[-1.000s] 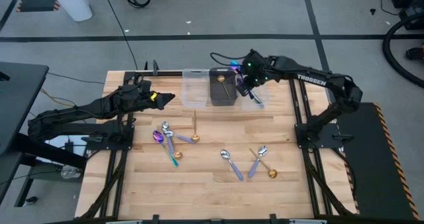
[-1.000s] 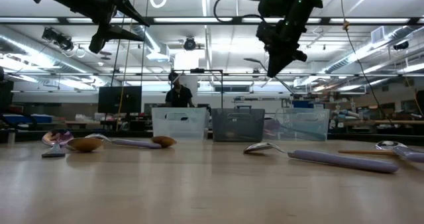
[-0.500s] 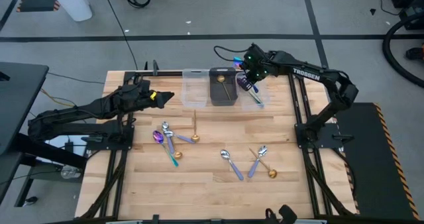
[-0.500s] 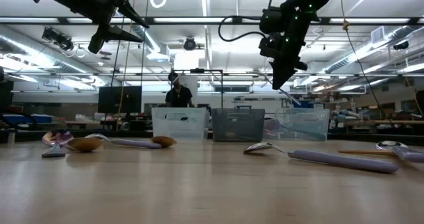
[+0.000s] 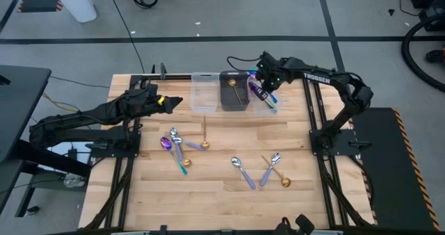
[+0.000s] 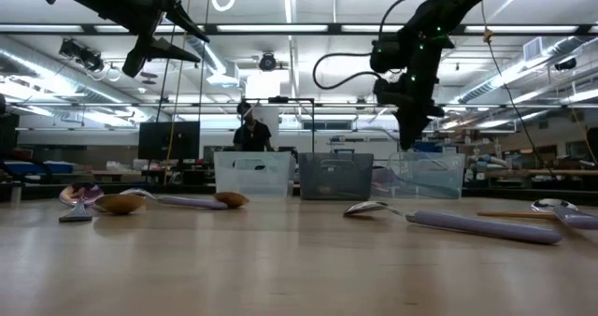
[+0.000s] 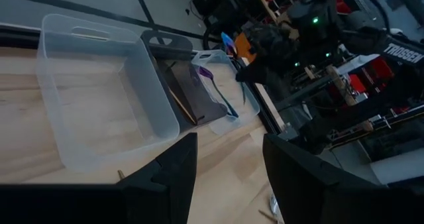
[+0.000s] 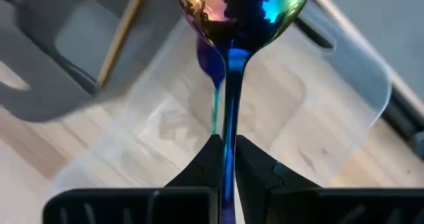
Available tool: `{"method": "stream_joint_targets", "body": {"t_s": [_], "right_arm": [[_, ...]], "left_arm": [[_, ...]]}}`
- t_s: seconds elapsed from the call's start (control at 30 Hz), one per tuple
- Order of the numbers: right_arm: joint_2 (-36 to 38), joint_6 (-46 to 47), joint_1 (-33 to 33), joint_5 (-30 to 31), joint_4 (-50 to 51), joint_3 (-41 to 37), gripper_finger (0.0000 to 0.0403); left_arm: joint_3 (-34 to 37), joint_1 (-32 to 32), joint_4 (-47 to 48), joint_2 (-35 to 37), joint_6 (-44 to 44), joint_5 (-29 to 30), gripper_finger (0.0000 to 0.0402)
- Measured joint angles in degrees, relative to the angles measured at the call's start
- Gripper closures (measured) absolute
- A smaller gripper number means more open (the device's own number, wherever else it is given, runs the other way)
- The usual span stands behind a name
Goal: Sort silverware by color (type)
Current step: Put the blue spoon into the right transparent bin, then put the gold spoon into the black bin
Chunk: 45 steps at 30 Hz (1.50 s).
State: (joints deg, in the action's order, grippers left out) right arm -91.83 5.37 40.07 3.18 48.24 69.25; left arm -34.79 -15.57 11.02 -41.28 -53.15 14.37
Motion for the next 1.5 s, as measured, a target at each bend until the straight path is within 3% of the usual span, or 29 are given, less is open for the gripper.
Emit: {"method": "stream_joint_targets", "body": {"t_s": [1.03, 1.5], "right_arm": [[0.31, 0.39, 1.19, 0.17, -14.76, -16.6, 0.0369], [-0.04, 0.8, 2.75, 0.23, -15.76, -17.53, 0.0283]], "left_arm": [[0.0, 0.01, 0.05, 0.0, -0.21, -0.03, 0.0221], [0.0, 0.07, 0.48, 0.01, -0.28, -0.02, 0.0221]]}}
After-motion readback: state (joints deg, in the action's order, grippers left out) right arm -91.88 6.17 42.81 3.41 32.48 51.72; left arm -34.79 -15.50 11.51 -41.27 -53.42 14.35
